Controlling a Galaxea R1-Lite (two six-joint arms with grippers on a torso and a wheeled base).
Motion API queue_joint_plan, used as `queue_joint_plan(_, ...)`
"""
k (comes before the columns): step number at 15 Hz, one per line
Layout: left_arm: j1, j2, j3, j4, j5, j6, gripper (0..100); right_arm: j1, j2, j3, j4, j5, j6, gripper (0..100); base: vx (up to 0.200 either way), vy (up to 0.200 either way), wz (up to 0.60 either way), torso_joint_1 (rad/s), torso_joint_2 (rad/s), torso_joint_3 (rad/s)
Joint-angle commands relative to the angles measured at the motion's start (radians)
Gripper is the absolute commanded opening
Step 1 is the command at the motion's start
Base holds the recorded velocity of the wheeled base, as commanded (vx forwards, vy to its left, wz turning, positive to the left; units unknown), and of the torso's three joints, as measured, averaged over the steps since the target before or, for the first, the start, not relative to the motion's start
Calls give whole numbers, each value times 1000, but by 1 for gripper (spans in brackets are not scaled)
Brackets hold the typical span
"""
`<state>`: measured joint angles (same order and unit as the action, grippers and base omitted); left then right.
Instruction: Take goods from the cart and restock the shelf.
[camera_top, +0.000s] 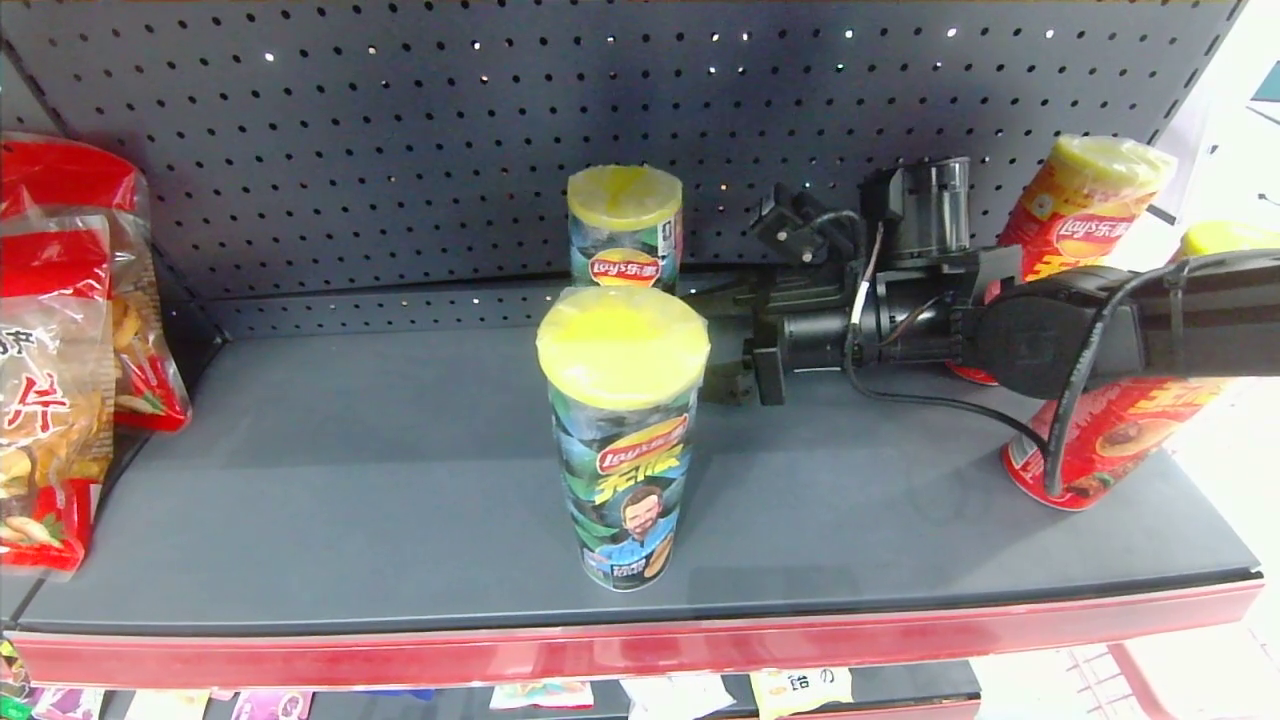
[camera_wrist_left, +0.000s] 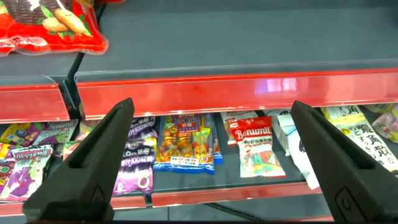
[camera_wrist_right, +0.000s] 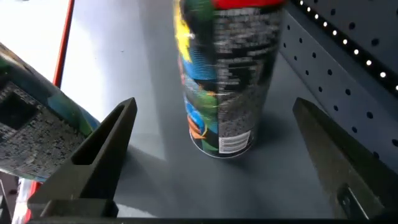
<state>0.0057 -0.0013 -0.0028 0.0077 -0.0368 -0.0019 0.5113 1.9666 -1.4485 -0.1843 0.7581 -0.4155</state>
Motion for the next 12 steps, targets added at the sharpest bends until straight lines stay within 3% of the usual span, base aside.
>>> queue_joint_plan(1, 0, 1, 0, 0, 0, -1, 100, 1, 18, -7, 0, 0, 0, 100, 0, 0, 0, 0, 0, 0)
queue_joint_plan(12, 0, 1, 0, 0, 0, -1, 100, -33, 37, -35, 0, 4, 0, 100, 0, 0, 0, 0, 0, 0)
